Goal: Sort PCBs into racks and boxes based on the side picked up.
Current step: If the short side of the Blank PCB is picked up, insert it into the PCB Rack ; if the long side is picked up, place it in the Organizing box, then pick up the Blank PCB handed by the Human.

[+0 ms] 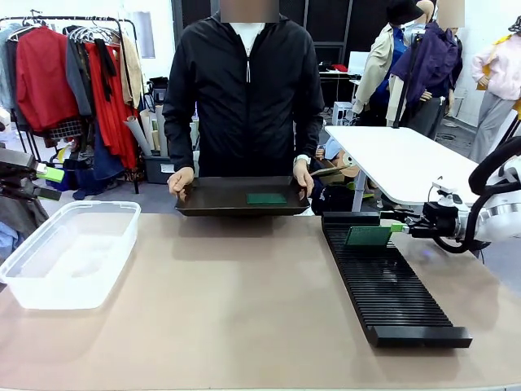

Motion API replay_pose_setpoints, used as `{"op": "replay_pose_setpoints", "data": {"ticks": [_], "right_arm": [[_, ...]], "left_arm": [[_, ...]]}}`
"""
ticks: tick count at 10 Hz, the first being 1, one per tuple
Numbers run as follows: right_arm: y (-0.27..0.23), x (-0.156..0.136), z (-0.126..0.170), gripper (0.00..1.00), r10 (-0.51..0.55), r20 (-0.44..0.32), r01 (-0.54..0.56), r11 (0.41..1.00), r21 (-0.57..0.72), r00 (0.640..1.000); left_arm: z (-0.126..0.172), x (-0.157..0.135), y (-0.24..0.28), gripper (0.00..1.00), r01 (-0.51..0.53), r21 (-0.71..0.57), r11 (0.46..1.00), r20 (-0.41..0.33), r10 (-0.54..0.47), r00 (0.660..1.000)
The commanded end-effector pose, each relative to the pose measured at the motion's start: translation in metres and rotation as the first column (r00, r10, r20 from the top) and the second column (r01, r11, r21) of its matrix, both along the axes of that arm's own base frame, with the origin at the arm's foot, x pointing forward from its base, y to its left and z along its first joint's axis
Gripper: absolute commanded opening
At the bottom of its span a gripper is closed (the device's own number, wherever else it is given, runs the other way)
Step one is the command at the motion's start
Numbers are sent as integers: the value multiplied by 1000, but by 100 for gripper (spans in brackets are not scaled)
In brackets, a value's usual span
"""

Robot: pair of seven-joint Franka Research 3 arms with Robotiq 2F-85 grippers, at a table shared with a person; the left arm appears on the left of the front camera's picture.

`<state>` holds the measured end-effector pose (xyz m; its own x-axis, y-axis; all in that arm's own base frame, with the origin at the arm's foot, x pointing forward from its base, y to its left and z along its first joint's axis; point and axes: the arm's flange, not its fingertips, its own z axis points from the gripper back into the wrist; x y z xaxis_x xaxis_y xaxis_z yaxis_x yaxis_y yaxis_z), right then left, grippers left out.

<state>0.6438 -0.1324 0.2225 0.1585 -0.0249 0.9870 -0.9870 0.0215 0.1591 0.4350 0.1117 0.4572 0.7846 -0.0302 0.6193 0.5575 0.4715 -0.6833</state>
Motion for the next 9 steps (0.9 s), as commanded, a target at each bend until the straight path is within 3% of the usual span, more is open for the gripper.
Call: {"op": "replay_pose_setpoints", "data": {"ticks": [1,9], "right_arm": [[3,3,15,100,3,-44,-2,1000,6,999],[0,1,4,100,0,-14,-1,1000,-1,1000]], "left_arm": [[1,-1,0,100,1,-4,1000,3,-1,1000],[1,-1,0,100,1,-4,1000,3,-1,1000]]}}
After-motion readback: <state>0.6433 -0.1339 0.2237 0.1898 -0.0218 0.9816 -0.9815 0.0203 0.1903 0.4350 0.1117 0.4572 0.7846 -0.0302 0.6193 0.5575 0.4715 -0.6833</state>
